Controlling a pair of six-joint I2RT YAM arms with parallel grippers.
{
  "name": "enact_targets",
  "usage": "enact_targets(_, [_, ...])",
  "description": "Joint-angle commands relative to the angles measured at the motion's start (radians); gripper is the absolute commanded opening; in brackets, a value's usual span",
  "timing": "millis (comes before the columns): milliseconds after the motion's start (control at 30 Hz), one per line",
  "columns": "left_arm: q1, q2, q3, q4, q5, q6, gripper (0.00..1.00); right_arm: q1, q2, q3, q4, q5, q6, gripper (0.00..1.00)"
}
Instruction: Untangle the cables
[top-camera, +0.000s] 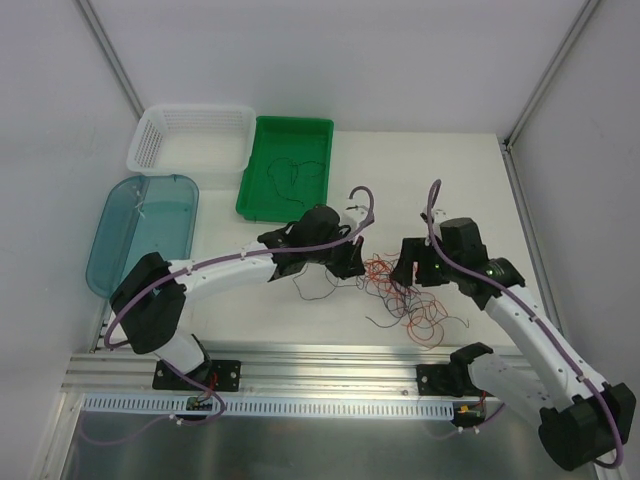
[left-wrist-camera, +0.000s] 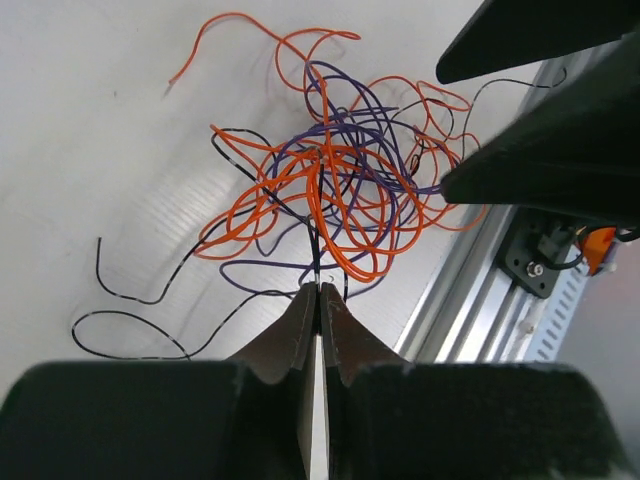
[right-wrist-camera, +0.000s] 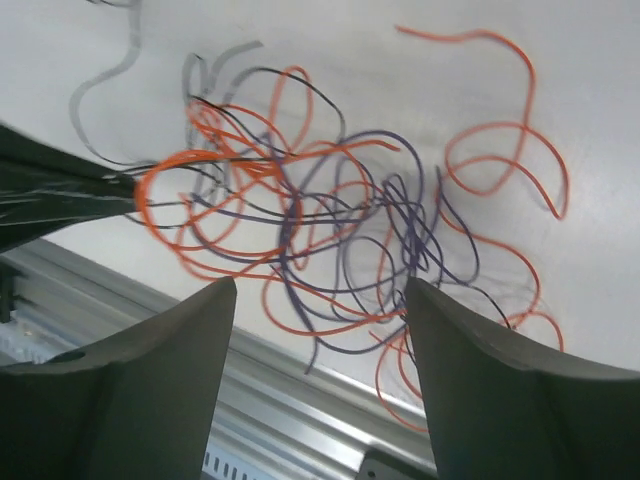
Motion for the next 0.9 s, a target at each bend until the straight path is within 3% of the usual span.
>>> enact_targets(0, [-0.005,-0.052,-0.004,-0.079,-0.044,-0.211,0.0,0.015,-0.107,-0.038,0.162,-0.168,-0.039,0.73])
enact_targets(200, [-0.005,-0.103,-0.001,-0.088,-0.051,-0.336,0.0,0.053,-0.111,-0.096,0.282,-0.365,-0.096,0.82])
enact_targets(533, [-0.005,-0.147,-0.005,-0.09,-0.028,-0.435,0.0,0.117,-0.039,-0.161,0.431,-0.344,-0.145,0.83])
enact_targets(700, [-0.007,-0.167,-0.015,-0.09,-0.012,-0.461,0.0,0.136,0.014,-0.173,0.513,-0.285,-0.145,0.74])
enact_targets(867, [-0.007,-0.181,-0.027,-0.085,0.022,-0.484,0.0,0.137,0.041,-0.187,0.59,-0.258,-0.133,0.55])
